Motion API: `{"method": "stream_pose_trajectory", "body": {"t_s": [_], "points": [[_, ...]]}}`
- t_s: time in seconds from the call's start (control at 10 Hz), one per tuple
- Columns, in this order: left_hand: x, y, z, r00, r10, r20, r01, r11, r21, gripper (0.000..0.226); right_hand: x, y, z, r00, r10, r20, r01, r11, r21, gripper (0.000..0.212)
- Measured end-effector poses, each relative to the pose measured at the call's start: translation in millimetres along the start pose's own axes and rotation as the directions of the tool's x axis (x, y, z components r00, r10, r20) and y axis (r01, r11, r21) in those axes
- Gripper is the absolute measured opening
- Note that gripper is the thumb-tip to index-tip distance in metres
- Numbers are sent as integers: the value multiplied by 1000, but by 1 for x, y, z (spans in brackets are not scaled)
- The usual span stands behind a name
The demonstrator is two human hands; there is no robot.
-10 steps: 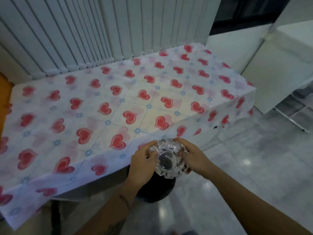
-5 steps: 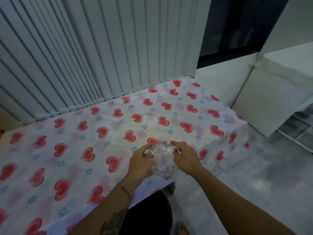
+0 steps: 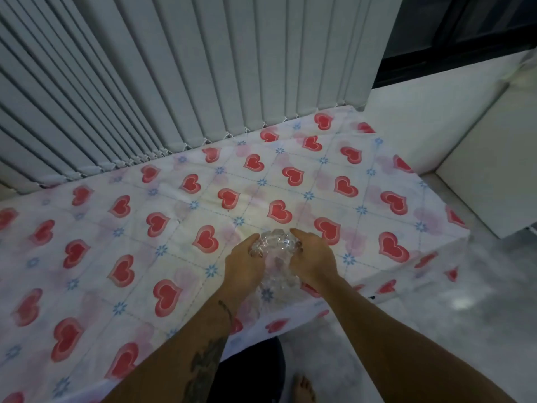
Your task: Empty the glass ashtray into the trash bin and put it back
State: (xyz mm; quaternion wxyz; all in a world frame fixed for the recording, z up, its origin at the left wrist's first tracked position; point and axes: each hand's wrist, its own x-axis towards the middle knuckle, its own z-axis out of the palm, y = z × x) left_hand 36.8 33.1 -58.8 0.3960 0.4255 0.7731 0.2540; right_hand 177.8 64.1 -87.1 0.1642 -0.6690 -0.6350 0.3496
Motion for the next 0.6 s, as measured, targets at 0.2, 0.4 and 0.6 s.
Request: {"method": "stream_pose_trajectory", "body": {"t_s": [0.2,0.4,0.6], "points": [[4,-1,4,999,49,-22,-47,995,93,46,10,-2,-2,1000,-6,6,6,999,-35,53],[-4,-9,-7,996,90,-9,-87,979,184,45,6,-3,-5,997,-63,42,68,989,-132,58],[-23,-28,-47,992,110,-63,-78,920,383,49,-22,-26,-18,977,-211,-13,199,939,-280,58]]}}
